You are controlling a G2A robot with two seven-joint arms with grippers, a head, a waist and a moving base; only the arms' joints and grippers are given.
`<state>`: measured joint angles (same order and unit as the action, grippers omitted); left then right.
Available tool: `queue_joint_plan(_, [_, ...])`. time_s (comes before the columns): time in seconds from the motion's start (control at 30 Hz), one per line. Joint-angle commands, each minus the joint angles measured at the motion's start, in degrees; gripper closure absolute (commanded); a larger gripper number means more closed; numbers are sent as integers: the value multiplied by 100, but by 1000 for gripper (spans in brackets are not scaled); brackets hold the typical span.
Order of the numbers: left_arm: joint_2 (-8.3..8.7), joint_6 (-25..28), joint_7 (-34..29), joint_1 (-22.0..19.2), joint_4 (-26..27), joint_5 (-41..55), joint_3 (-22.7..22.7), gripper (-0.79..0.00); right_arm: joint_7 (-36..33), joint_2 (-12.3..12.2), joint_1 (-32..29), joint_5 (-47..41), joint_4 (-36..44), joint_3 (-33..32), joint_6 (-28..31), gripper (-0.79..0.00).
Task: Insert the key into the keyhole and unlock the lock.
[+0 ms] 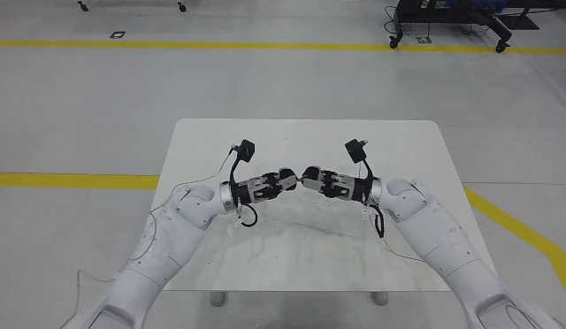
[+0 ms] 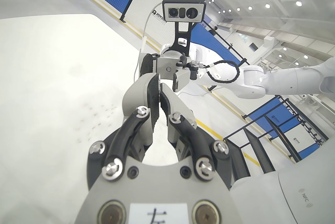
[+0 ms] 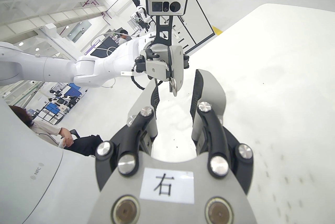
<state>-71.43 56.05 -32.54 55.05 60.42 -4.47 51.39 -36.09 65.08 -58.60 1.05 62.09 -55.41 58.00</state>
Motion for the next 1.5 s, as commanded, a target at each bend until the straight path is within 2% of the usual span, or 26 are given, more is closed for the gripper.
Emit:
queue_joint_plan(0.0, [2, 7, 11, 0, -2, 0, -1, 0, -20, 0, 13, -27, -21, 20, 0, -215])
queue_joint_plan(0.07, [4, -7, 15, -2, -5, -8, -4, 0, -39, 0, 26, -58, -33, 38, 0, -111])
queue_joint_plan(0.1, [4, -11, 15, -3, -5, -16, -7, 0, -47, 0, 31, -75, -36, 45, 0, 0])
queue_joint_plan(0.5, [7, -22, 120, -15, -11, -69, -11, 0, -188, -22, 37, -150, 30, 125, 0, 0])
queue_joint_plan(0.53, [7, -21, 140, -15, -12, -90, -9, -25, -186, -25, 31, -148, 33, 126, 0, 0])
queue_joint_plan(0.57, [6, -18, 168, -12, -10, -101, -6, -296, -183, -28, 27, -135, 41, 126, 0, 0])
queue_joint_plan(0.6, [6, -25, 193, -11, -12, -117, -2, -785, -182, -31, 22, -122, 44, 126, 0, 0])
queue_joint_plan(0.87, [9, -8, 311, -15, -18, -204, 26, -785, 23, -65, -65, -122, 64, 22, 0, 0])
queue_joint_plan(1.23, [71, -4, 1069, 60, 78, -632, 453, -785, 481, -271, -547, 184, 455, -625, 0, 0])
queue_joint_plan(1.47, [71, -4, 1069, 60, 78, -632, 453, -785, 481, -271, -547, 184, 455, -625, 0, 0])
